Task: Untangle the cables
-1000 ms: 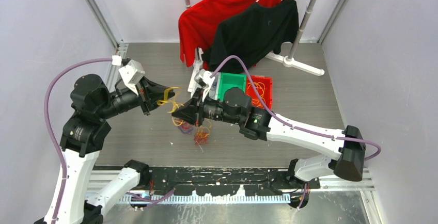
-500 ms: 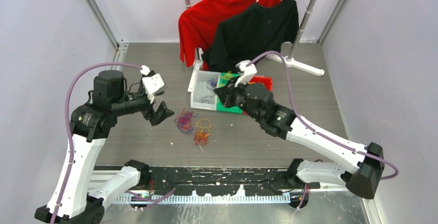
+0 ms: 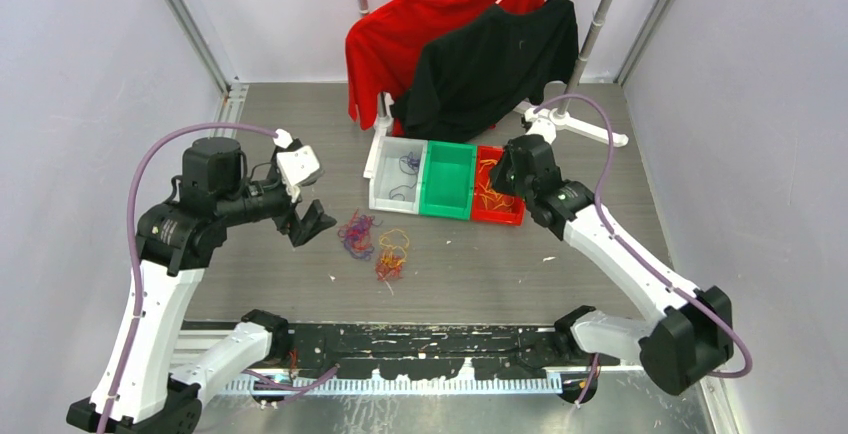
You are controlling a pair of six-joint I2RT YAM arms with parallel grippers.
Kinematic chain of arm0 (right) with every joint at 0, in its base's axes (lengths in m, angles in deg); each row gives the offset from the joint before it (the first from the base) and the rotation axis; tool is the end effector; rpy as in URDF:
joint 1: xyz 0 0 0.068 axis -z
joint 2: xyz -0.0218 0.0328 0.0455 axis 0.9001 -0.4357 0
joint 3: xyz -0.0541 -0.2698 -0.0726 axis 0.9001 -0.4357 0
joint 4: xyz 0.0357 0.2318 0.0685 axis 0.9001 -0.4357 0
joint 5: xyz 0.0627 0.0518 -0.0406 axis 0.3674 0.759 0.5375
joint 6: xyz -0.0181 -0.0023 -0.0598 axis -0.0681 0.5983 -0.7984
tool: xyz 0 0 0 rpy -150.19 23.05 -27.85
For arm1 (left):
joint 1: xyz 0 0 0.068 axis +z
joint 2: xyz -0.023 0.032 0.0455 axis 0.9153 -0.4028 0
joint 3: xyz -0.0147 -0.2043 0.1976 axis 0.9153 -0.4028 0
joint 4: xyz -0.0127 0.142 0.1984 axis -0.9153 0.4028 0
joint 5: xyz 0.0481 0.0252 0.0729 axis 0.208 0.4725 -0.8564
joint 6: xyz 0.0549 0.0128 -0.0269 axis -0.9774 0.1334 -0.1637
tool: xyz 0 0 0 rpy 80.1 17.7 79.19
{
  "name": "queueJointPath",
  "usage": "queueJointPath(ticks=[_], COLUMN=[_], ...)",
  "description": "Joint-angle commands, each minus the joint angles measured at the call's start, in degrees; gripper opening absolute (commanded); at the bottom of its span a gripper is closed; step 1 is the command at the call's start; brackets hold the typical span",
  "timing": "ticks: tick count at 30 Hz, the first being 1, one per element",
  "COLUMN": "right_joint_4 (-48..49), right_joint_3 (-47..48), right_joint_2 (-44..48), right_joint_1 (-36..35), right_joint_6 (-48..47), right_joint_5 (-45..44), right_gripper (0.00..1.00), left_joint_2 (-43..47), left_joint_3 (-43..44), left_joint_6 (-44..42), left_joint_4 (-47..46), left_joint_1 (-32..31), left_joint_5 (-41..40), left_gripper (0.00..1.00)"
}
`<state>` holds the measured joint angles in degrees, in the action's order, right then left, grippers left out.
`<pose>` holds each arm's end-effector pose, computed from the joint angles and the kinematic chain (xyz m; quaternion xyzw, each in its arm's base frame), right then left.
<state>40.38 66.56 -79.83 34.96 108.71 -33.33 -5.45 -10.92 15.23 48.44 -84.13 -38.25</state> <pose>0.2145 0.1062 0.3174 0.0874 0.8585 0.1585 0.4797 0.1034 -0.0607 0.4206 0.4477 0.7292 -0.2154 0.4706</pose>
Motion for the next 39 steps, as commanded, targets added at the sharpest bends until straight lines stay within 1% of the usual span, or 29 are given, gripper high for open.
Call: queueJointPath(ticks=[1, 4, 8, 11, 15, 18, 22, 26, 28, 32, 33, 37, 39], right_joint_4=[-1.6, -1.0, -1.3, -1.2, -1.0, -2.5, -3.4, -5.3, -6.5, -8.2, -8.6, -8.6, -7.1], right_joint_3=[2.2, 3.2, 5.4, 6.5, 8.7, 11.5, 14.0, 16.0, 16.8, 18.2, 18.4, 18.1, 16.8], right_joint_2=[-4.1, -7.2, -12.0, -14.6, -18.1, -22.1, -24.8, -26.1, -26.4, -26.9, -26.8, -24.6, -22.2], right_joint_1=[3.3, 5.8, 9.3, 11.1, 12.3, 12.3, 12.4, 12.4, 12.3, 12.3, 12.3, 12.3, 10.9], right_joint_6=[2.9, 3.0, 3.5, 3.6, 2.8, 1.6, 0.0, -2.0, -2.9, -4.5, -5.1, -6.1, -6.4], right_joint_5=[5.7, 8.3, 14.0, 15.3, 16.9, 17.2, 16.0, 13.3, 11.9, 10.2, 10.0, 10.7, 11.5], right_gripper=[0.05, 0.05, 0.05, 0.05, 0.15, 0.18, 0.21, 0.24, 0.27, 0.4, 0.41, 0.44, 0.47], left_joint_2=[0.9, 1.1, 1.2, 1.1, 1.1, 1.0, 0.9, 0.9, 0.7, 0.4, 0.5, 0.4, 0.1], left_joint_3=[2.0, 2.0, 1.9, 1.8, 1.6, 1.7, 1.8, 1.9, 2.0, 2.0, 2.0, 2.2, 2.4], left_joint_6=[1.1, 1.5, 1.7, 1.7, 1.9, 2.1, 2.1, 2.1, 2.4, 2.6, 2.7, 3.1, 4.3], left_joint_4=[-0.8, -0.9, -1.2, -1.4, -1.7, -2.1, -2.1, -2.0, -2.1, -2.5, -2.5, -2.5, -2.5], left_joint_1=[-0.3, -0.3, -0.2, -0.2, -0.3, -0.3, -0.2, -0.2, -0.3, -0.3, -0.2, -0.3, -0.2], left_joint_5=[1.0, 1.4, 1.6, 1.6, 1.9, 2.1, 1.9, 2.1, 2.2, 2.6, 2.7, 2.5, 2.4], left_gripper=[0.85, 0.85, 0.85, 0.85, 0.85, 0.85, 0.85, 0.86, 0.86, 0.86, 0.86, 0.86, 0.86])
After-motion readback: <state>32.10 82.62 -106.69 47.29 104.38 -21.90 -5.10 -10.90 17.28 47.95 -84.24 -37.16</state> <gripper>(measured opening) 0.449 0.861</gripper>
